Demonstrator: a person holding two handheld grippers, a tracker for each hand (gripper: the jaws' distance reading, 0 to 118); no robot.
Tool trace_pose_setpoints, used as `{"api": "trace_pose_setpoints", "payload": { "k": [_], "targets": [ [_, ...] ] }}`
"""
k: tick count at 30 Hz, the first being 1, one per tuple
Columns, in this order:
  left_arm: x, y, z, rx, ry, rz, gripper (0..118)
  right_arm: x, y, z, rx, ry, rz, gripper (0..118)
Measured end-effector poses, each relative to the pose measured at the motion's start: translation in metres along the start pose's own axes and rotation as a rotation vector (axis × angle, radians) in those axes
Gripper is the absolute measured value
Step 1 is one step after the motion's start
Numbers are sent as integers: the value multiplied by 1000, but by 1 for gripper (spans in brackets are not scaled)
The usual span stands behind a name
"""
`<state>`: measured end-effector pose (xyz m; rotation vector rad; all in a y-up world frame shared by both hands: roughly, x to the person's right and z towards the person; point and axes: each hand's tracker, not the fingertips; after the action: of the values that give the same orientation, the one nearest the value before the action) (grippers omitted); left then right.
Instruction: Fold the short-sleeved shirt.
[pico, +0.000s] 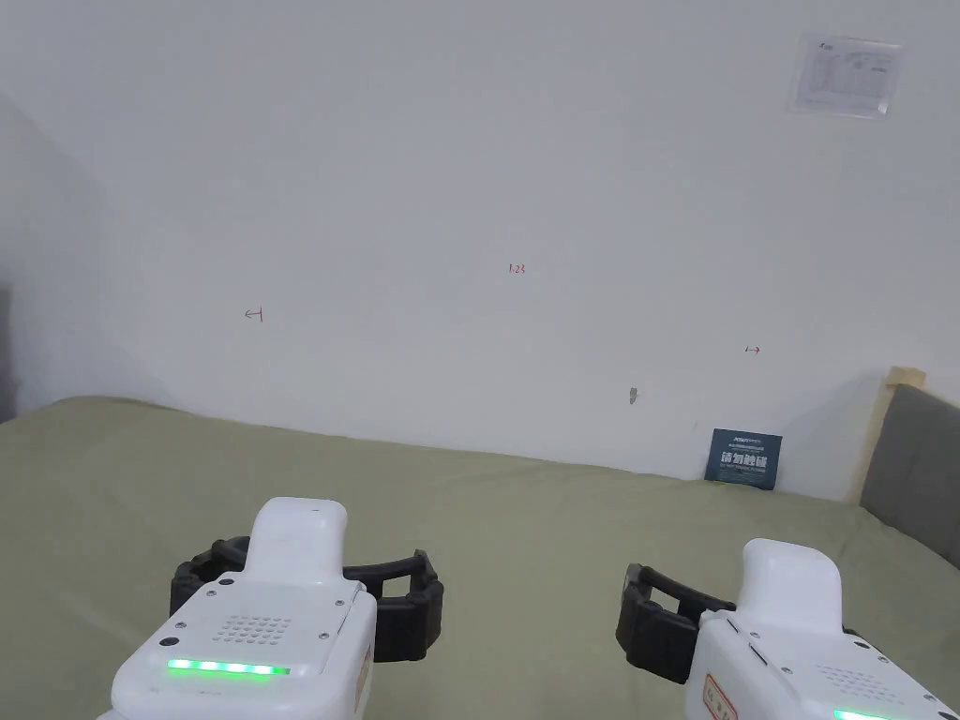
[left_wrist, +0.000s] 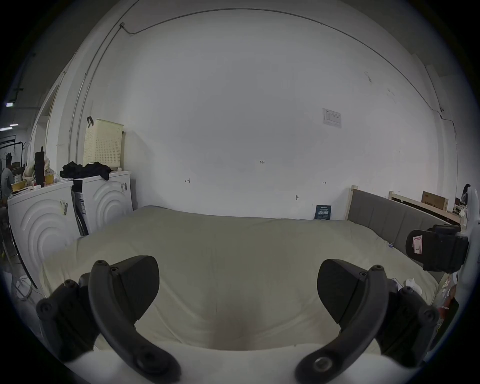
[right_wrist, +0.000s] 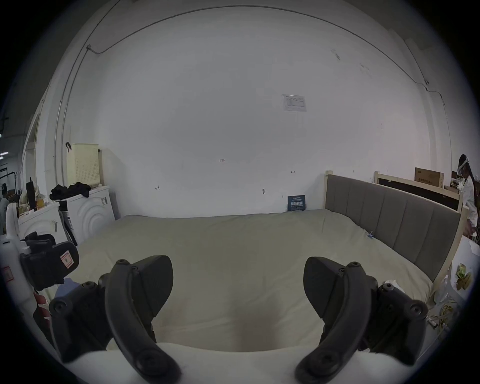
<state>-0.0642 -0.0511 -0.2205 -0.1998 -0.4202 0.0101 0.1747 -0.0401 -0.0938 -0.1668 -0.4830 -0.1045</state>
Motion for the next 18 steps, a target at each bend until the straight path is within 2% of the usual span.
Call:
{"api": "trace_pose_setpoints", "payload": {
  "k": [14, 18],
  "targets": [
    [1, 1, 1, 3, -11, -1, 118, 2, 4, 2, -7, 4, -29, 106],
    [2, 2, 1, 10, -7, -20, 118, 0, 5, 1, -12, 7, -16, 106]
  ]
}}
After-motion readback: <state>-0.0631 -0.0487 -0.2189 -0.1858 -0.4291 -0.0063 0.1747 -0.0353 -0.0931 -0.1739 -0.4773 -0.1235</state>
